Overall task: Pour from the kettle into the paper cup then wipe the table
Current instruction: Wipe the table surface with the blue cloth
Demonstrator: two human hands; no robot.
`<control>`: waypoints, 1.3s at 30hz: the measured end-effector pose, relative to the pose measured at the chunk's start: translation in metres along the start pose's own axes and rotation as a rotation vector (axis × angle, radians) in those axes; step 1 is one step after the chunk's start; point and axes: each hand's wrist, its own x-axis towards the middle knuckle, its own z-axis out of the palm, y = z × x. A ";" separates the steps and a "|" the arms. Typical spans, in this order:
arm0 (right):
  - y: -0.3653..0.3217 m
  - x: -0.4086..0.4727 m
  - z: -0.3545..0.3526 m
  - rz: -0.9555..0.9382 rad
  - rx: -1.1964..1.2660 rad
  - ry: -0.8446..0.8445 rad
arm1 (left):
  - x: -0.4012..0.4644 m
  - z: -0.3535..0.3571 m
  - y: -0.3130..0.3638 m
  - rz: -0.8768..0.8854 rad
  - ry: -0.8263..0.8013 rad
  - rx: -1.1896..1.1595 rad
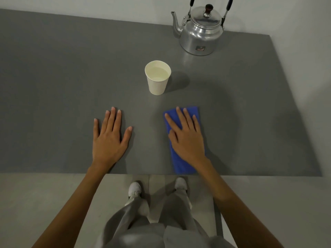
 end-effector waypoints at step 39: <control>0.081 -0.058 -0.018 0.077 -0.042 0.001 | -0.003 -0.003 0.018 0.002 -0.022 -0.040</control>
